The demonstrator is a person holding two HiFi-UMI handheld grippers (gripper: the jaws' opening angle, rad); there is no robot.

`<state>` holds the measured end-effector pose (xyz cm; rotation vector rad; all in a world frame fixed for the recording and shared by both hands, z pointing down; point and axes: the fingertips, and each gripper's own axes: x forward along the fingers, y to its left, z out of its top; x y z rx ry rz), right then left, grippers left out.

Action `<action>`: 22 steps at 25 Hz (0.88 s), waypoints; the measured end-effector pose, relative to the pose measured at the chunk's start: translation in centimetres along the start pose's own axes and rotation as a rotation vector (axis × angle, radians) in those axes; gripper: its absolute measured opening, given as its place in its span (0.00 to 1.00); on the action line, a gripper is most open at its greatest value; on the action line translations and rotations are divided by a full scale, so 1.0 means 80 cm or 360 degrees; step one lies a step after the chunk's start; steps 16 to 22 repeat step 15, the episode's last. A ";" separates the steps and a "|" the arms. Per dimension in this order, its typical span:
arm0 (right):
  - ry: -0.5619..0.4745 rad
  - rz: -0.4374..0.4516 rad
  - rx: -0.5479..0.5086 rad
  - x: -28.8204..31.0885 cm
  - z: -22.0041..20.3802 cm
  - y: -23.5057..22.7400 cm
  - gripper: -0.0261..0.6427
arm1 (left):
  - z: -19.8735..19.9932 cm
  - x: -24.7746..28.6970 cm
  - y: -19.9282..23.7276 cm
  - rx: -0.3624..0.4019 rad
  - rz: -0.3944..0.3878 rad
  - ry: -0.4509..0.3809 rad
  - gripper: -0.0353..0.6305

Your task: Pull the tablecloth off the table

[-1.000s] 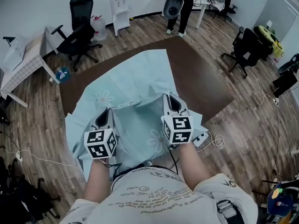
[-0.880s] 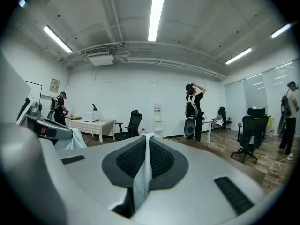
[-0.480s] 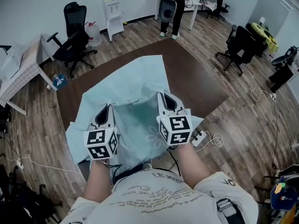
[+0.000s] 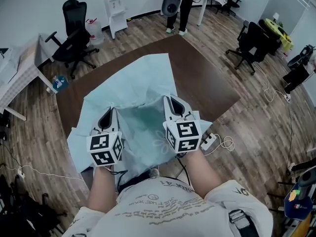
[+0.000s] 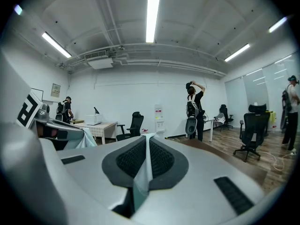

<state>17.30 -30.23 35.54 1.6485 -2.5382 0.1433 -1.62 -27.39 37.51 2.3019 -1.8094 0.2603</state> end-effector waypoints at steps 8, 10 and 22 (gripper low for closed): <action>0.0022 -0.0022 0.0017 0.000 -0.004 -0.003 0.06 | -0.005 0.002 0.002 -0.0033 -0.0028 0.0031 0.07; 0.0025 -0.0027 0.0002 0.000 -0.005 -0.002 0.06 | -0.007 0.003 0.003 -0.0035 -0.0033 0.0039 0.07; 0.0020 -0.0039 -0.0004 0.000 -0.011 0.001 0.06 | -0.015 0.002 0.006 -0.0030 -0.0046 0.0052 0.07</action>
